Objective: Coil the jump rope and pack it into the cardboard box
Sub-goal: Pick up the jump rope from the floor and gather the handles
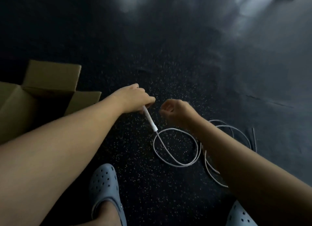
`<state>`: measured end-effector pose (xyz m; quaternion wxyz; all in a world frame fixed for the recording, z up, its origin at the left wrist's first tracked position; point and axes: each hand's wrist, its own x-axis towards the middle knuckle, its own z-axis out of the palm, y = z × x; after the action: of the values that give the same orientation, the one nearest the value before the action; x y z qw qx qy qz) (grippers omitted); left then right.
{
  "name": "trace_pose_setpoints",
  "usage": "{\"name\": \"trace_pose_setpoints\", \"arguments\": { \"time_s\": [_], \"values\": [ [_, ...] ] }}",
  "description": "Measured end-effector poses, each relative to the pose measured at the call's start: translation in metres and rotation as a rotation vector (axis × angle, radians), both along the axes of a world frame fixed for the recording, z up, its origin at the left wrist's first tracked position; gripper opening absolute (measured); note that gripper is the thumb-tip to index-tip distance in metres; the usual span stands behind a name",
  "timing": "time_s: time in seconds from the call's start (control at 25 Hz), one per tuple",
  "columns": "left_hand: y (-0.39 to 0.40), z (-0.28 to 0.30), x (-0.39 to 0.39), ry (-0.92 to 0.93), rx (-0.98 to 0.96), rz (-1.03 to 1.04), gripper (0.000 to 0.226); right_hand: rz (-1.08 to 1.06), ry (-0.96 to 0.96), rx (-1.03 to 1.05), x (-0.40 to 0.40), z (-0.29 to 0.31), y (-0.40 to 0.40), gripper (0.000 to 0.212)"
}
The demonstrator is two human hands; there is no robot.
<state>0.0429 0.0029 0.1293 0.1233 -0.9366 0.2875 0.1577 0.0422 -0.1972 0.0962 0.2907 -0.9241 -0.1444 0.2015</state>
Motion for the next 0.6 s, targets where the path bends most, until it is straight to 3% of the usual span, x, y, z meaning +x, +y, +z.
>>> {"name": "trace_pose_setpoints", "arguments": {
  "time_s": [0.08,0.2,0.32,0.52,0.6],
  "values": [
    [0.002,0.063,-0.009,-0.062,-0.095,0.044,0.01,0.065,-0.007,-0.028,-0.01,0.046,-0.001,0.034],
    [0.004,0.149,-0.031,-0.139,-0.277,0.119,0.016,0.06,0.035,0.137,-0.029,0.112,-0.008,0.01],
    [0.005,0.207,-0.047,-0.228,-0.404,0.141,0.015,-0.046,-0.067,0.299,-0.041,0.176,-0.029,0.02],
    [-0.015,0.236,-0.042,-0.521,-0.65,0.117,0.019,-0.158,-0.365,0.403,-0.036,0.247,-0.064,0.026],
    [-0.029,0.233,-0.039,-0.479,-0.722,0.152,0.028,-0.199,-0.382,0.507,-0.03,0.259,-0.073,0.019]
  ]
}}
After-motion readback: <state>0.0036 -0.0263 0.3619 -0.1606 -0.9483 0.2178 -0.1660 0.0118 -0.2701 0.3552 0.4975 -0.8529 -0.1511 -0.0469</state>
